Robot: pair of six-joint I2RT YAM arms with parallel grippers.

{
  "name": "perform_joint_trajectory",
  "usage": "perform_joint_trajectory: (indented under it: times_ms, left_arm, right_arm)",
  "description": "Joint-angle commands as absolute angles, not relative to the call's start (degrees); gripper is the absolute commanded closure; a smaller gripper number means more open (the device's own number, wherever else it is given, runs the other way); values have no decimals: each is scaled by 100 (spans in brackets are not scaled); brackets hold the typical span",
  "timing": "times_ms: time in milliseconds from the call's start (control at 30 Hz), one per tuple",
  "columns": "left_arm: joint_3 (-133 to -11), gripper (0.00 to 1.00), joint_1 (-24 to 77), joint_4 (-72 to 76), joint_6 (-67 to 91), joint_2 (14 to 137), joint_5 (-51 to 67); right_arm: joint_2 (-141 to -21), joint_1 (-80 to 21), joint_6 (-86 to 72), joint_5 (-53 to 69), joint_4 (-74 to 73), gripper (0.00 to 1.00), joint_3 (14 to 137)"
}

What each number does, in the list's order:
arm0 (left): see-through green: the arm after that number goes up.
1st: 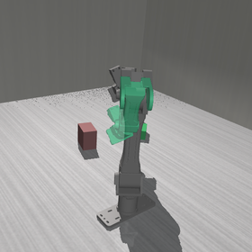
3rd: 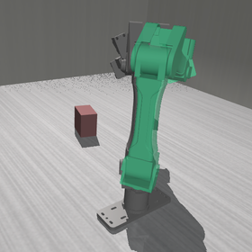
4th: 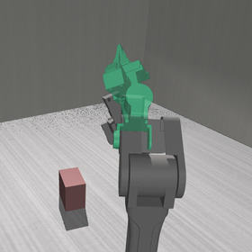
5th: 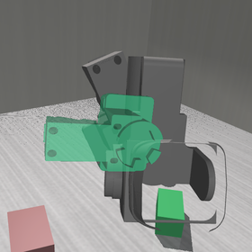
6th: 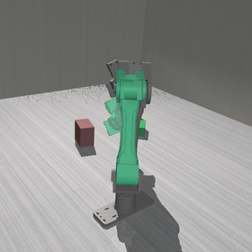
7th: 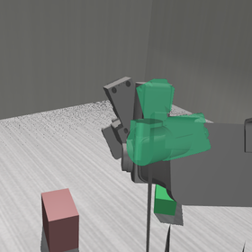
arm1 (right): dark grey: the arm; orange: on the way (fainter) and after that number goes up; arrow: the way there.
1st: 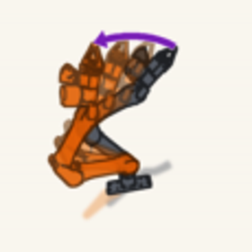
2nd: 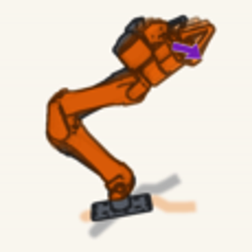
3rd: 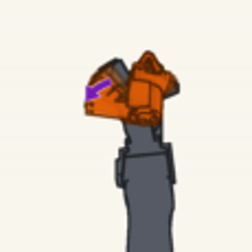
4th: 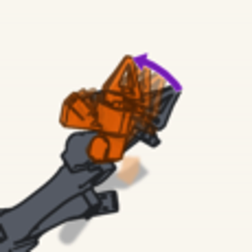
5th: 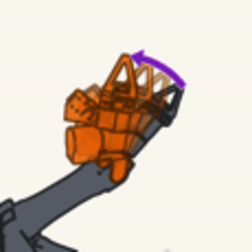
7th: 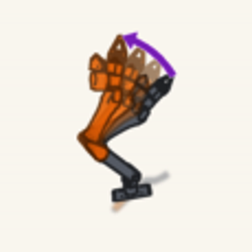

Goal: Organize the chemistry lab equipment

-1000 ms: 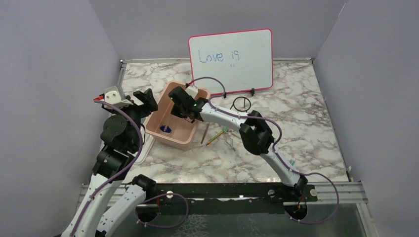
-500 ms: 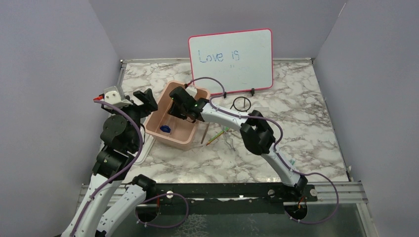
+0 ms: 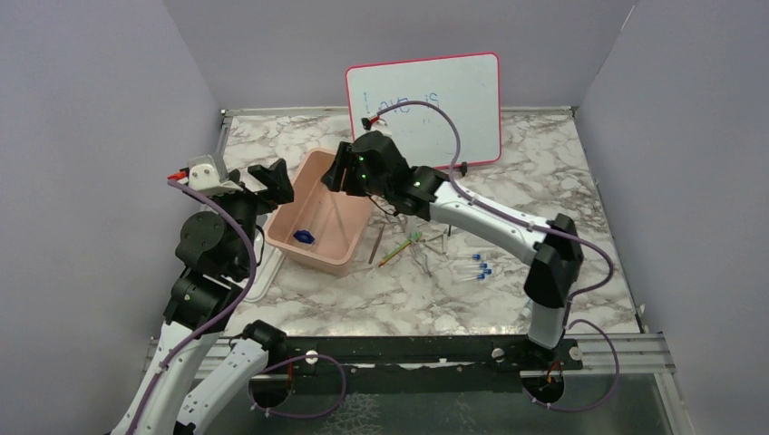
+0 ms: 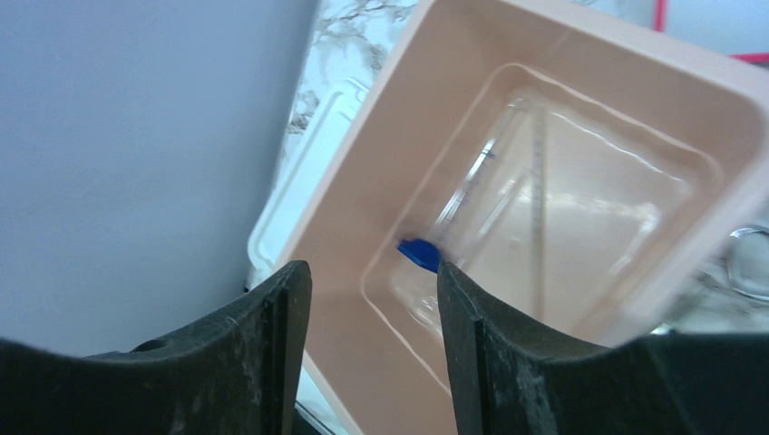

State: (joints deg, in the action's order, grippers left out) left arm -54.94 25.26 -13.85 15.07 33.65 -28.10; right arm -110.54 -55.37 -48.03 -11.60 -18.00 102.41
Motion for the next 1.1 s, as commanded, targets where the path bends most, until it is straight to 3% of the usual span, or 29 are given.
perform_joint_trajectory:
  times_ms: [0, 333, 600, 1067]
  left_arm:
    - [-5551, 1, 2531, -1354, 1378, 3508, -1931]
    - [-5088, 1, 2531, -901, 1714, 3914, -452]
    - [-4661, 1, 2531, -271, 2069, 4091, 164]
    - [-4504, 1, 2531, -314, 1696, 4154, -229]
  right_arm:
    - [-9822, -5489, -3711, -1553, -1854, 38, 9164]
    - [-8040, -5461, -3471, -2036, -2484, 25, 6602]
    - [-8541, -5202, -3409, -1663, -3131, 25, 6162]
    - [-9628, -4904, -2692, -721, -2676, 32, 5721]
